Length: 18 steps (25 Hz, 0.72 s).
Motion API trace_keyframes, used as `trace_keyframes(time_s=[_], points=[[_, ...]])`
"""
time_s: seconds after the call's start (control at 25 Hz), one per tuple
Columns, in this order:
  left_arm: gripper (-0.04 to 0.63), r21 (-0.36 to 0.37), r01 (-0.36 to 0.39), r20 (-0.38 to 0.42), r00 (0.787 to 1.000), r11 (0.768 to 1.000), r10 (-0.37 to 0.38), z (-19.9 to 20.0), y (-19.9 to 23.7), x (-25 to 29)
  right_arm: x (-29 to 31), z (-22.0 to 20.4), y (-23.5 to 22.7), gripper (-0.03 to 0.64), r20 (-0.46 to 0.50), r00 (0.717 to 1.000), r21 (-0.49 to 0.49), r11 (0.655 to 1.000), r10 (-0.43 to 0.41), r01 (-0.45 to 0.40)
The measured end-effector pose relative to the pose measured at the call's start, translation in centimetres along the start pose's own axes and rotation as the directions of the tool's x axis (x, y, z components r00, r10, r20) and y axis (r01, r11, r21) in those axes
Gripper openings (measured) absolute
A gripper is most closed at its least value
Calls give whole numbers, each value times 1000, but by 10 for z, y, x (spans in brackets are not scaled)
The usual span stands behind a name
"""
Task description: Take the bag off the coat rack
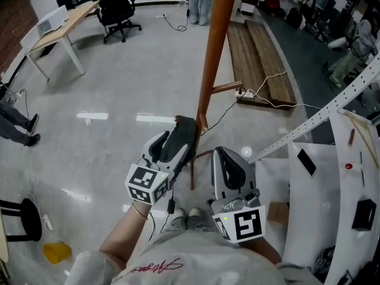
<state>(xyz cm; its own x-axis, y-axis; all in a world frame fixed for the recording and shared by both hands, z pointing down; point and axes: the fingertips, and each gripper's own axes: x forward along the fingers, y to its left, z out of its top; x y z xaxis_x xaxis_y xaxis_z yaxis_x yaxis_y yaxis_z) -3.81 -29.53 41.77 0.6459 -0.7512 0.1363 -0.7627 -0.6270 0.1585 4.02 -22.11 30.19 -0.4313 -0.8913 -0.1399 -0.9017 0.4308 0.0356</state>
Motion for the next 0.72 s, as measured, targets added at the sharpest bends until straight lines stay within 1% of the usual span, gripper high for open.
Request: trace_keyframes(time_s=[0.12, 0.24, 0.36, 0.44, 0.56, 0.64, 0.72], points=[[285, -38, 13, -102, 995, 999, -17, -40, 22, 22, -2, -10, -3, 20, -24, 1000, 9, 1000, -6, 6], [291, -63, 51, -167, 984, 997, -61, -69, 34, 42, -1, -19, -8, 20, -42, 999, 14, 1000, -16, 17], [295, -79, 85, -228, 968, 993, -101, -94, 37, 58, -2, -28, -16, 20, -60, 998, 19, 999, -30, 32], [296, -101, 97, -254, 960, 990, -120, -107, 37, 67, -1, -34, -22, 20, -71, 997, 22, 999, -40, 41], [296, -131, 116, -274, 950, 985, -148, -119, 35, 77, 4, -41, -29, 20, -84, 995, 25, 998, -49, 51], [296, -140, 134, -282, 945, 981, -169, -124, 34, 82, 8, -44, -32, 20, -88, 995, 29, 998, -52, 55], [296, -147, 156, -303, 933, 977, -194, -133, 33, 87, 11, -49, -34, 20, -94, 994, 34, 998, -52, 55]])
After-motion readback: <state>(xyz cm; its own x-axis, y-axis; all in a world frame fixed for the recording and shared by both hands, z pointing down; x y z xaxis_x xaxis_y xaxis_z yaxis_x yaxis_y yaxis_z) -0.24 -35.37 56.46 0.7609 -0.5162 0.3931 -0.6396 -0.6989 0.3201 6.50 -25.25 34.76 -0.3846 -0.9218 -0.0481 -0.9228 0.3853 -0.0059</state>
